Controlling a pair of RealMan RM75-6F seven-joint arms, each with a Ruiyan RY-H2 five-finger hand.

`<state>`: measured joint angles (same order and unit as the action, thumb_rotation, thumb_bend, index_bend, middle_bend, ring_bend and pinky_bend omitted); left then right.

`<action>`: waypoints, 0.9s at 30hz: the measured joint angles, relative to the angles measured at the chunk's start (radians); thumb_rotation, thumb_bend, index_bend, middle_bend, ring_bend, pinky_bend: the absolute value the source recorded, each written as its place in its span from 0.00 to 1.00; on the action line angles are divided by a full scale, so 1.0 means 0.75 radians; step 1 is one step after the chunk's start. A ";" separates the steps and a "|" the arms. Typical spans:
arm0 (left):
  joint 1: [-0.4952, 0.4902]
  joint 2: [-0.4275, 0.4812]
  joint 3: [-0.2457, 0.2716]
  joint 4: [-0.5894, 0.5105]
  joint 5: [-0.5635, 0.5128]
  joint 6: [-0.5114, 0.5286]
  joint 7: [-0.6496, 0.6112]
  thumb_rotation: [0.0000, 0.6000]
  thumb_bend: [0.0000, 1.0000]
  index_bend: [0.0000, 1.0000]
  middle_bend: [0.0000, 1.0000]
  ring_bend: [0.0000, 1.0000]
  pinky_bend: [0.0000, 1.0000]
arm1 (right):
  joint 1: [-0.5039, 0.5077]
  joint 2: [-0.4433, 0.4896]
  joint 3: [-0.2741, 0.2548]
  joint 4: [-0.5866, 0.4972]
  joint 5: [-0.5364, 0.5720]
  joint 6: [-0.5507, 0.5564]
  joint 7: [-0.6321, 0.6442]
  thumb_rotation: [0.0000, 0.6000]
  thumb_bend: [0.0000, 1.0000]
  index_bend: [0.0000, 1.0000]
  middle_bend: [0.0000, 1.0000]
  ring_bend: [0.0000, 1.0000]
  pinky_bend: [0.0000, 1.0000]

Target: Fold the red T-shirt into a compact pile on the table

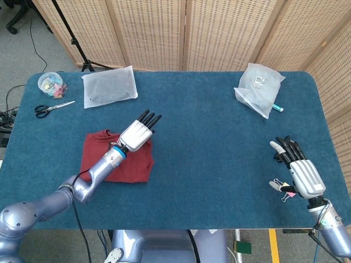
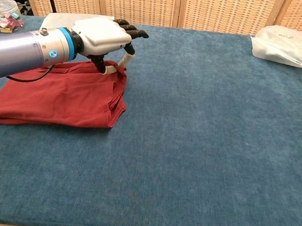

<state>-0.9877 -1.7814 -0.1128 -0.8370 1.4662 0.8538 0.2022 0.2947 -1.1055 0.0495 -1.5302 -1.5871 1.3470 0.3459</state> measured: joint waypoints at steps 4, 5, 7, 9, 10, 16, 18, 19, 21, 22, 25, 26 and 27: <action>-0.002 -0.024 0.001 0.024 -0.018 -0.022 0.029 1.00 0.35 0.50 0.00 0.00 0.00 | -0.001 0.002 0.000 -0.001 -0.001 0.003 0.003 1.00 0.00 0.00 0.00 0.00 0.00; -0.002 -0.030 0.001 0.031 -0.023 -0.025 0.038 1.00 0.34 0.41 0.00 0.00 0.00 | -0.002 0.003 0.000 -0.002 -0.001 0.004 0.005 1.00 0.00 0.00 0.00 0.00 0.00; -0.002 -0.042 -0.002 0.045 -0.031 -0.028 0.052 1.00 0.31 0.22 0.00 0.00 0.00 | -0.003 0.005 0.000 -0.003 -0.001 0.005 0.006 1.00 0.00 0.00 0.00 0.00 0.00; -0.001 -0.057 -0.008 0.062 -0.043 -0.029 0.063 1.00 0.23 0.04 0.00 0.00 0.00 | -0.004 0.006 -0.001 -0.005 -0.003 0.006 0.006 1.00 0.00 0.00 0.00 0.00 0.00; -0.001 -0.061 -0.013 0.066 -0.049 -0.026 0.063 1.00 0.20 0.01 0.00 0.00 0.00 | -0.004 0.006 -0.001 -0.005 -0.003 0.006 0.006 1.00 0.00 0.00 0.00 0.00 0.00; 0.012 -0.058 -0.042 0.036 -0.087 -0.012 0.061 1.00 0.07 0.00 0.00 0.00 0.00 | -0.006 0.010 -0.001 -0.007 -0.004 0.011 0.011 1.00 0.00 0.00 0.00 0.00 0.00; 0.020 -0.040 -0.054 0.006 -0.094 0.009 0.062 1.00 0.05 0.00 0.00 0.00 0.00 | -0.008 0.013 -0.001 -0.008 -0.007 0.017 0.016 1.00 0.00 0.00 0.00 0.00 0.00; 0.025 -0.028 -0.059 -0.014 -0.097 0.022 0.063 1.00 0.03 0.00 0.00 0.00 0.00 | -0.009 0.014 -0.001 -0.009 -0.009 0.020 0.019 1.00 0.00 0.00 0.00 0.00 0.00; 0.042 0.012 -0.073 -0.076 -0.107 0.057 0.065 1.00 0.00 0.00 0.00 0.00 0.00 | -0.011 0.017 -0.002 -0.010 -0.015 0.028 0.027 1.00 0.00 0.00 0.00 0.00 0.00; 0.051 0.033 -0.079 -0.109 -0.112 0.073 0.067 1.00 0.00 0.00 0.00 0.00 0.00 | -0.012 0.018 -0.002 -0.010 -0.018 0.032 0.030 1.00 0.00 0.00 0.00 0.00 0.00; 0.090 0.114 -0.100 -0.238 -0.132 0.130 0.073 1.00 0.00 0.00 0.00 0.00 0.00 | -0.016 0.020 -0.002 -0.012 -0.028 0.048 0.038 1.00 0.00 0.00 0.00 0.00 0.00; 0.110 0.154 -0.108 -0.296 -0.142 0.156 0.076 1.00 0.00 0.00 0.00 0.00 0.00 | -0.019 0.020 -0.002 -0.012 -0.032 0.058 0.039 1.00 0.00 0.00 0.00 0.00 0.00; 0.129 0.188 -0.113 -0.342 -0.149 0.178 0.078 1.00 0.00 0.00 0.00 0.00 0.00 | -0.021 0.020 -0.001 -0.013 -0.036 0.068 0.037 1.00 0.00 0.00 0.00 0.00 0.00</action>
<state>-0.8907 -1.6405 -0.1978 -1.0937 1.3544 0.9873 0.2609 0.2788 -1.0908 0.0487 -1.5396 -1.6141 1.3977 0.3740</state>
